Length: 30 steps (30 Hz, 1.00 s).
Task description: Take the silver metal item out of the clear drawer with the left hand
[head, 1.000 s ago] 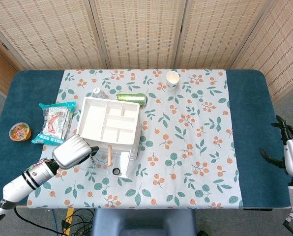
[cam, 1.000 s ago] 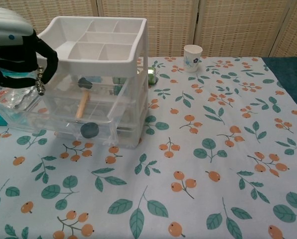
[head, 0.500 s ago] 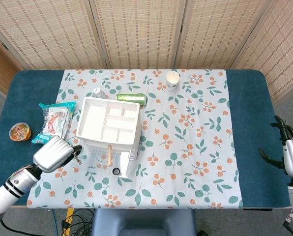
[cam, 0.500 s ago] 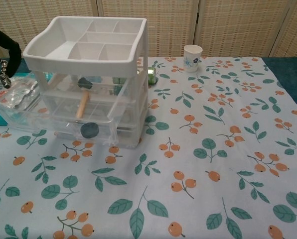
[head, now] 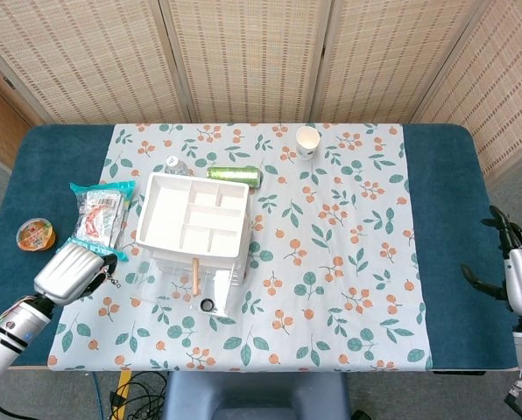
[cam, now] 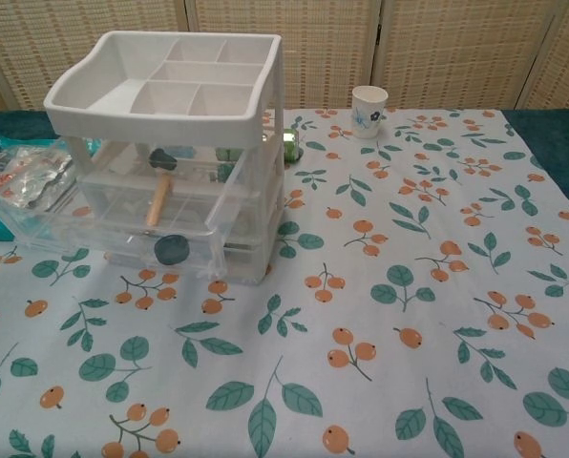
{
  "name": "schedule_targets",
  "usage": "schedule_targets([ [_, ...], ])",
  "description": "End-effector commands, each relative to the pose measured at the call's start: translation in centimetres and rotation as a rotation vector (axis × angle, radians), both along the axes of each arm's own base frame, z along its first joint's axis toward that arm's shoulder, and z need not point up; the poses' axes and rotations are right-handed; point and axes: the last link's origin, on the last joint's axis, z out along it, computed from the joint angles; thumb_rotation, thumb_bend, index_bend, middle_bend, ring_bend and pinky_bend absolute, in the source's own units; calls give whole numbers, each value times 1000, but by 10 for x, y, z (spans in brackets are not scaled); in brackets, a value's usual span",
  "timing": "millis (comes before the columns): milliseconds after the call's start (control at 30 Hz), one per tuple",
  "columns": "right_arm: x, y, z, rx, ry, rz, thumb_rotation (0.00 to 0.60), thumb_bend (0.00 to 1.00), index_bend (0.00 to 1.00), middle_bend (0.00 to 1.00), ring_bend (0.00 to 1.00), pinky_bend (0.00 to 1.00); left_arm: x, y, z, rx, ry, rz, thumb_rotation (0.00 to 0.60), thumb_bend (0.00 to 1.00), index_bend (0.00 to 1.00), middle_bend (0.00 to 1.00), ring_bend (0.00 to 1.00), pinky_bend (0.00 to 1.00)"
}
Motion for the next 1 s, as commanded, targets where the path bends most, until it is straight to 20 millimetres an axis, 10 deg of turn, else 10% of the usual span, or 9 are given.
schedule_targets([
  [33, 0, 0, 0, 0, 1, 1, 600, 262, 0, 217, 209, 364, -10, 0, 2, 18, -7, 37, 600, 450, 563, 934, 922, 993],
  [433, 3, -2, -1, 10, 1, 11, 600, 262, 0, 217, 210, 363, -46, 5, -2, 41, -9, 152, 600, 449, 565, 934, 921, 992],
  [1000, 3, 0, -2, 15, 1, 9, 600, 262, 0, 217, 213, 364, -49, -5, -64, -135, -62, 131, 600, 449, 571, 934, 921, 992],
])
